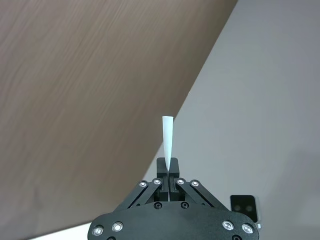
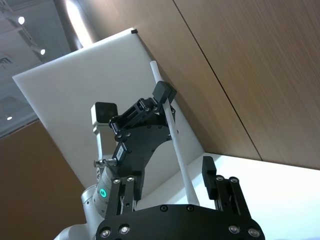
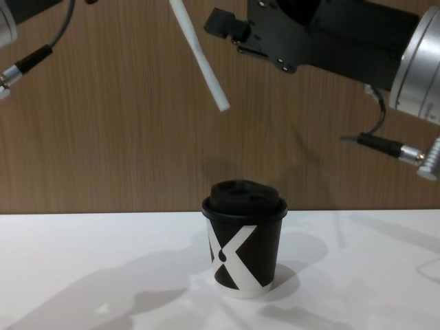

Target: Pick up the straw with one hand, pass it to the other hand, and insert it into the cup.

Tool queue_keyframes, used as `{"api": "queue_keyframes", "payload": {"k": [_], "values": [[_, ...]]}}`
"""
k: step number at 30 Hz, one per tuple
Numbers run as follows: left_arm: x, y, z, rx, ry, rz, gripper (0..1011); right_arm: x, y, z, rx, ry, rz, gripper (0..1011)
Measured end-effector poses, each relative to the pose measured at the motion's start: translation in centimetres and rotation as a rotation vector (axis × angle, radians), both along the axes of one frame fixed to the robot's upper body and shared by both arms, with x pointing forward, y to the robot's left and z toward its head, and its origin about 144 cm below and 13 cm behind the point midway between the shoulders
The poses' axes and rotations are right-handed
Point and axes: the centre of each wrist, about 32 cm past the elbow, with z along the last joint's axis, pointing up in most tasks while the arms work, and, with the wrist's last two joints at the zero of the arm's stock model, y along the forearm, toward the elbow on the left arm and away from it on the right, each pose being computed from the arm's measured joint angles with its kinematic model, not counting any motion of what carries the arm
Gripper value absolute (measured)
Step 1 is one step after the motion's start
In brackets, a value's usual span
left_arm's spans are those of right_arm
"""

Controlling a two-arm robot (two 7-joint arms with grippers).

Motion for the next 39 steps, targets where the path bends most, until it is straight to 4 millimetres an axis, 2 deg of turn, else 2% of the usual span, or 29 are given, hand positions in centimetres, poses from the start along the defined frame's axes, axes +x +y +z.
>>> {"api": "queue_keyframes", "payload": {"k": [2,11,26,39], "values": [[0.0,0.1,0.2,0.023,-0.022,0.021,13,0.0,0.0,0.0,0.000,0.000,0.000,766],[0.2,0.2,1.1,0.117,-0.120,0.100,12,0.0,-0.1,0.0,0.000,-0.002,-0.007,999],[1.2,-0.5,2.1,0.249,-0.248,0.173,14,-0.1,-1.5,-0.3,-0.059,-0.020,-0.142,1001],[2.1,-1.0,1.4,0.297,-0.285,0.190,13,-0.1,-2.9,-1.0,-0.117,0.000,-0.244,1001]]}}
